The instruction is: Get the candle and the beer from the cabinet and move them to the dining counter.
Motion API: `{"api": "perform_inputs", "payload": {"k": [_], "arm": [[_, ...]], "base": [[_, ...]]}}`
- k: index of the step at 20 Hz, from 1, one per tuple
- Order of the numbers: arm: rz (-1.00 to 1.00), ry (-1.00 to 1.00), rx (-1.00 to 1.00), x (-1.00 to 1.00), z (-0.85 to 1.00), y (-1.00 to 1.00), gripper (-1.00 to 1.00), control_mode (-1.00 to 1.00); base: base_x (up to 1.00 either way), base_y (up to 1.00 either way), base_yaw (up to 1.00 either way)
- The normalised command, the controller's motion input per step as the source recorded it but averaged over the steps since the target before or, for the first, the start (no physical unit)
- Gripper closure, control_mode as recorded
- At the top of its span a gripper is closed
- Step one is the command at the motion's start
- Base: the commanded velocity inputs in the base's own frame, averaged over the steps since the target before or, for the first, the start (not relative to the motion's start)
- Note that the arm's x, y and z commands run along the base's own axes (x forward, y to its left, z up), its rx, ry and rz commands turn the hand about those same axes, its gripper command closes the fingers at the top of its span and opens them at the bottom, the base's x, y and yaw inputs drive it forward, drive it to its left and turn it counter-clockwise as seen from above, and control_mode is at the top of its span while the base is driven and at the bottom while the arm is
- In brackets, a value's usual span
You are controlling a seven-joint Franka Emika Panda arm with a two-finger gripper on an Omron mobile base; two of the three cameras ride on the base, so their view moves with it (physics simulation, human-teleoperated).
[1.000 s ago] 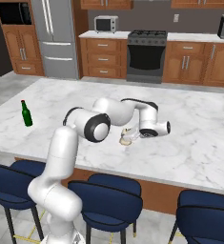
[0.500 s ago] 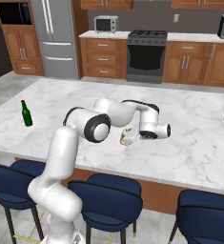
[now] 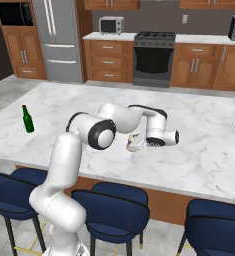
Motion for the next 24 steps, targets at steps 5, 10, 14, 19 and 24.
{"api": "perform_inputs", "payload": {"k": [5, 10, 14, 19, 24], "arm": [[0.00, 0.00, 0.00, 0.00, 0.00, 0.00, -1.00, -1.00], [0.00, 0.00, 0.00, 0.00, 0.06, 0.00, -1.00, -1.00], [0.00, 0.00, 0.00, 0.01, 0.37, 0.01, -1.00, -1.00], [-0.01, 0.00, -0.02, 0.00, 0.73, 0.05, -1.00, -1.00], [-0.06, 0.00, -0.05, -0.19, 0.88, 0.17, -1.00, -1.00]], "base": [[0.00, 0.00, 0.00], [0.00, 0.00, 0.00], [0.00, 0.00, 0.00], [0.00, 0.00, 0.00], [0.00, 0.00, 0.00]]}}
